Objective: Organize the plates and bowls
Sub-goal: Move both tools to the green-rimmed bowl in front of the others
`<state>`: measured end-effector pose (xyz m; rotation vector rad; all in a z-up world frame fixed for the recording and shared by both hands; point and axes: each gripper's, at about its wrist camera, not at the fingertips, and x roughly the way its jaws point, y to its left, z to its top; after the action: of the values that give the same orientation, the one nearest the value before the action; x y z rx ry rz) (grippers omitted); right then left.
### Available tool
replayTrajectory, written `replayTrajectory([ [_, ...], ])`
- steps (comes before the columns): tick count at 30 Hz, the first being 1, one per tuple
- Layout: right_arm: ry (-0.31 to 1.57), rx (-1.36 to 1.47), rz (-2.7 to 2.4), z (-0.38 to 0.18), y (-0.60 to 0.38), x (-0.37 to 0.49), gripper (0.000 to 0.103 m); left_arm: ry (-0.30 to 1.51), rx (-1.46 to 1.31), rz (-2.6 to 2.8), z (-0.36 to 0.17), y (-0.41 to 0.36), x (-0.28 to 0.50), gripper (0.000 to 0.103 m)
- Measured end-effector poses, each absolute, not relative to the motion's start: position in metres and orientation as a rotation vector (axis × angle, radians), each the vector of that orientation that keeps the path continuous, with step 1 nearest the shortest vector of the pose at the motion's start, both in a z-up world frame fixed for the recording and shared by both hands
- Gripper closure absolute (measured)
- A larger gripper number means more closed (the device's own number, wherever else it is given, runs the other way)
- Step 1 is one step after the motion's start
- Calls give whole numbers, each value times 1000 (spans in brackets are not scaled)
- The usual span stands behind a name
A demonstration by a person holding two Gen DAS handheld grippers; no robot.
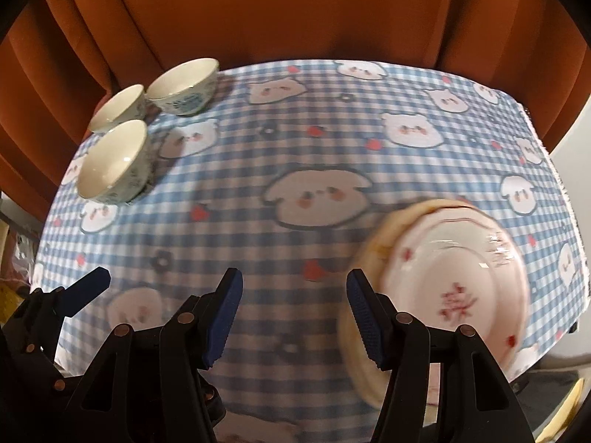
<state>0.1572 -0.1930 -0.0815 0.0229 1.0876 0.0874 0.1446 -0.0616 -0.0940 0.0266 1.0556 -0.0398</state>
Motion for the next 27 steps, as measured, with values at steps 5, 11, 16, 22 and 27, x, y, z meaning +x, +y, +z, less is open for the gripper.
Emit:
replayTrajectory([
  [5,1075,40,87,-82,-150,167,40,1027,34,-19,-91,-25,157,16],
  [11,1067,45,90,-78,-108,191,40,1027,17,11,-86,13,183,21],
  [16,1053,27,95,-69,-81,214,40,1014,13,41,-79,33,203,22],
  [22,1038,25,114,-63,-53,243,40,1009,9,83,-79,60,229,24],
  [27,1039,34,134,-68,-35,266,41,1024,-3,113,-89,78,252,33],
])
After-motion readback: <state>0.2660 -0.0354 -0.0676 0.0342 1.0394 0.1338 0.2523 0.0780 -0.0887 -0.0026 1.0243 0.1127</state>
